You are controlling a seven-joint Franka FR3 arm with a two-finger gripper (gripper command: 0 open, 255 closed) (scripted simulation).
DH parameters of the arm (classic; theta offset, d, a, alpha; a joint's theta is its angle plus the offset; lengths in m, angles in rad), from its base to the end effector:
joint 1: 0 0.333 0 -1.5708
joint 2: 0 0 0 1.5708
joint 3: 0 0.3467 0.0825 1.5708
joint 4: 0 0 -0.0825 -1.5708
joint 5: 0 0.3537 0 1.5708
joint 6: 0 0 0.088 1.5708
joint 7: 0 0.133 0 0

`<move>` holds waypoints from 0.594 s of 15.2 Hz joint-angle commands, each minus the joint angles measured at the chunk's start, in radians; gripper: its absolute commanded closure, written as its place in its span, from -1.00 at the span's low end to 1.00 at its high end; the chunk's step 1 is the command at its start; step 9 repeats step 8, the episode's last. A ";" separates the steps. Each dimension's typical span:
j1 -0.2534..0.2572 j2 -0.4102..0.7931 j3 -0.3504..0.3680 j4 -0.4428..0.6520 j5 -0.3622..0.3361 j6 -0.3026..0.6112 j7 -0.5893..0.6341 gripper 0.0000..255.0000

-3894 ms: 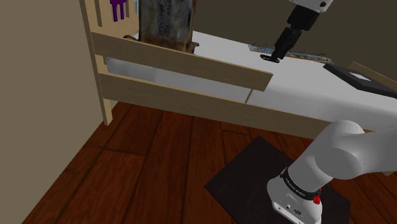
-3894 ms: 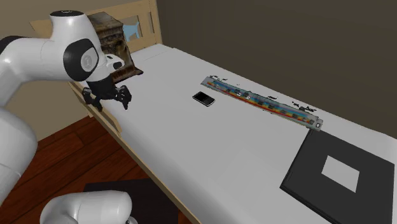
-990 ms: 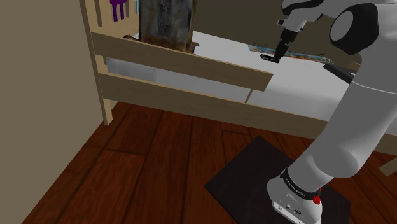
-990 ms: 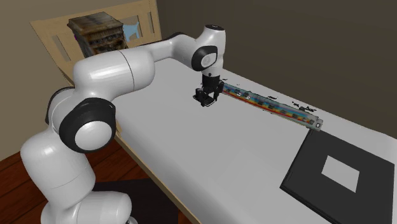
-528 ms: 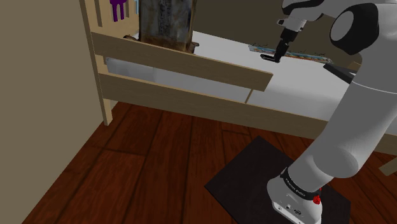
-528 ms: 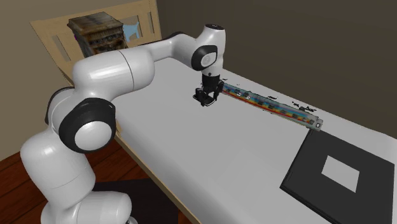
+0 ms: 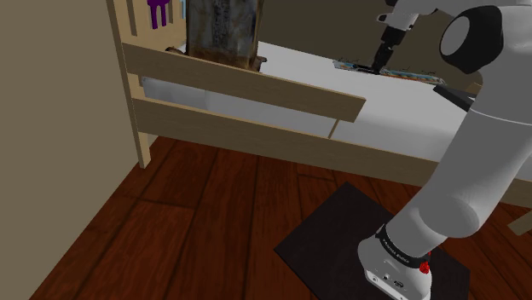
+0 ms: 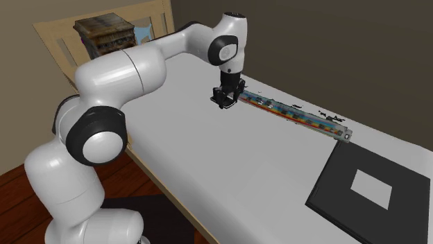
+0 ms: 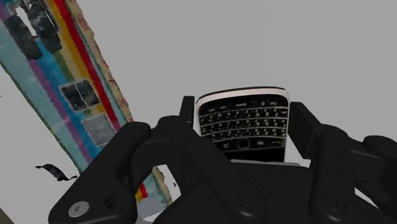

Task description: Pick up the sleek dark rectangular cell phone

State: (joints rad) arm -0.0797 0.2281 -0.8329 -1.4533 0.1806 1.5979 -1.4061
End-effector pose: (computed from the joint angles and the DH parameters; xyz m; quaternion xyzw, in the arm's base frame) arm 0.4128 -0.4106 0.5926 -0.9689 -0.2474 -0.0037 0.0070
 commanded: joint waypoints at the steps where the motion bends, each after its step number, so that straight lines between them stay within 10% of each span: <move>1: -0.011 0.014 -0.001 0.041 0.010 -0.031 -0.005 1.00; 9: -0.040 0.044 -0.001 0.146 0.033 -0.114 -0.013 1.00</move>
